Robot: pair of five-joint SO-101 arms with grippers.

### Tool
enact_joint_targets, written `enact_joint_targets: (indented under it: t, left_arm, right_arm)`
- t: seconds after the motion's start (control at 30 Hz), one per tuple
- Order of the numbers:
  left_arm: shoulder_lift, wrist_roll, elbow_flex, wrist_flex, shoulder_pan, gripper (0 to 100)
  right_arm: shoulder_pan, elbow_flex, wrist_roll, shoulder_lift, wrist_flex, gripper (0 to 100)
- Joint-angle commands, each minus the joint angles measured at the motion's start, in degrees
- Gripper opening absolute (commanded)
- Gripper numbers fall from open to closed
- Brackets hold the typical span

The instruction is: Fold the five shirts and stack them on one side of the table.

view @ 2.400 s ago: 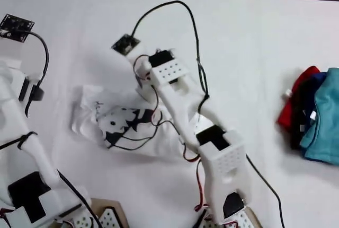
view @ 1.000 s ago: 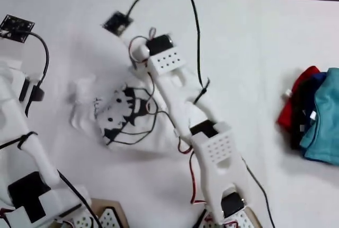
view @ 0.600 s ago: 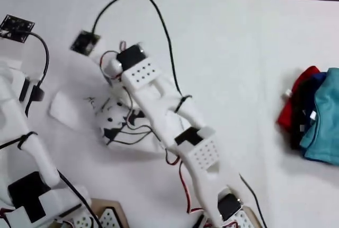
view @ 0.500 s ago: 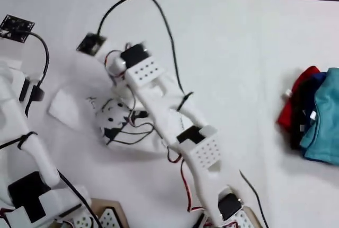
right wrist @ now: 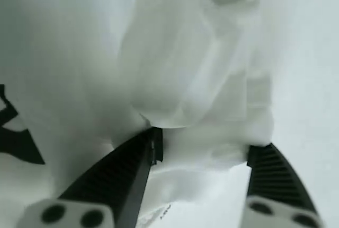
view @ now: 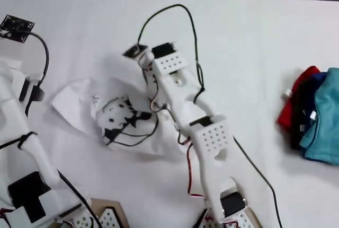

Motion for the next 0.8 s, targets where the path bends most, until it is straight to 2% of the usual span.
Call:
enact_joint_targets:
  t: [0.0, 0.1, 0.3, 0.37, 0.43, 0.57, 0.77]
  left_arm:
    - [-0.4, 0.2, -0.6, -0.8, 0.4, 26]
    - [-0.4, 0.2, -0.6, -0.8, 0.4, 26]
    - [-0.4, 0.1, -0.6, -2.5, 0.4, 26]
    - [-0.3, 0.4, -0.5, -3.2, 0.6, 26]
    - [-0.2, 0.4, -0.4, -3.7, 0.9, 26]
    - [-0.2, 0.4, -0.1, -3.5, 1.6, 26]
    - [-0.3, 0.2, -0.2, -2.8, -0.1, 26]
  right_arm:
    - [0.5, 0.4, 1.1, -5.8, 2.9, 26.1]
    - [0.6, 5.5, 2.2, -14.1, 2.9, 26.1]
    - [0.7, 25.8, 7.6, -33.1, 2.1, 26.1]
    - [2.7, 27.3, 8.6, -38.3, -2.6, 26.1]
    - [5.3, 27.4, 8.7, -40.7, -11.6, 26.0]
    - [6.0, 28.3, 8.7, -35.0, -26.0, 25.9]
    - [1.3, 22.3, 8.4, -19.0, -27.3, 25.9]
